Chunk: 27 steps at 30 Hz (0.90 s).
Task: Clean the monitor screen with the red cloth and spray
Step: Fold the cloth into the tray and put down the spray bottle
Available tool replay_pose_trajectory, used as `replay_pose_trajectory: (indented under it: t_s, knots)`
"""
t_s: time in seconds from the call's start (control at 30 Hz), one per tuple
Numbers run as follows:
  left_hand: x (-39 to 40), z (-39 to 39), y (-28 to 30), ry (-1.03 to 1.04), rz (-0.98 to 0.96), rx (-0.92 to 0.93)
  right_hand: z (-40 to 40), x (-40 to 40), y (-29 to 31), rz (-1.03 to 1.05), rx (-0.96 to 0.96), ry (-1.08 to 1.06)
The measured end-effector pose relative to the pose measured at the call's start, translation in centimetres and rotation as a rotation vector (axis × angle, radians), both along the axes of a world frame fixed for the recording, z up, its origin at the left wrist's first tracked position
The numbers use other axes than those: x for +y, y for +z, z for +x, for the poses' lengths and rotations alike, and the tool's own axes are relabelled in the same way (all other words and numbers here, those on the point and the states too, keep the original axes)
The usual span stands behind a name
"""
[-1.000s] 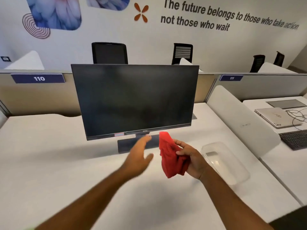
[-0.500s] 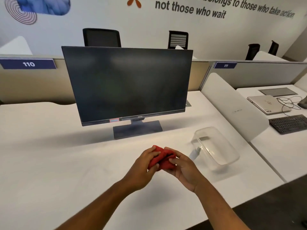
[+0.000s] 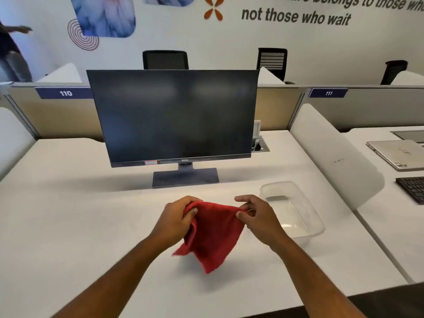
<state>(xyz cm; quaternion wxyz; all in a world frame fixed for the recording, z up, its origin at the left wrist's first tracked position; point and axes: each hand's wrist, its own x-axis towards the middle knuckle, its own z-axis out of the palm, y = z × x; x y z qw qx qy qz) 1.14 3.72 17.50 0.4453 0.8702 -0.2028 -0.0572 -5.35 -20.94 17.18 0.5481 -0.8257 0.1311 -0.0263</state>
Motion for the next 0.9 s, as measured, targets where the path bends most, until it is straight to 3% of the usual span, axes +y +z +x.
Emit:
replay_pose_trajectory:
  t_s: [0.1, 0.2, 0.3, 0.37, 0.43, 0.6, 0.73, 0.9]
  knots:
    - [-0.8, -0.6, 0.3, 0.041, -0.053, 0.029, 0.0, -1.4, 0.4, 0.200, -0.047, 0.041]
    - [-1.8, -1.3, 0.8, 0.172, -0.285, 0.191, 0.0, -3.1, 0.8, 0.411, -0.089, 0.099]
    - [-2.6, -2.1, 1.3, 0.270, -0.542, 0.393, -0.1, -4.1, 0.2, 0.416, 0.000, 0.280]
    - [-2.9, -2.6, 1.2, 0.297, -0.555, 0.434, -0.2, -4.0, -1.0, 0.365, 0.060, 0.326]
    - [-2.6, -2.8, 1.2, 0.305, -0.592, 0.464, -0.3, -3.9, -1.7, 0.391, 0.071, 0.276]
    - [-1.5, -3.3, 1.2, 0.116, -0.898, 0.730, -0.2, -3.5, -0.6, 0.831, 0.069, 0.221]
    - [-3.5, -4.5, -1.2, -0.037, -0.758, 0.841, 0.1, -2.6, 0.2, 0.621, 0.067, 0.095]
    - [-2.5, -3.1, -1.9, 0.081, -0.612, 0.727, -0.7, -3.8, 2.0, 0.346, 0.082, 0.015]
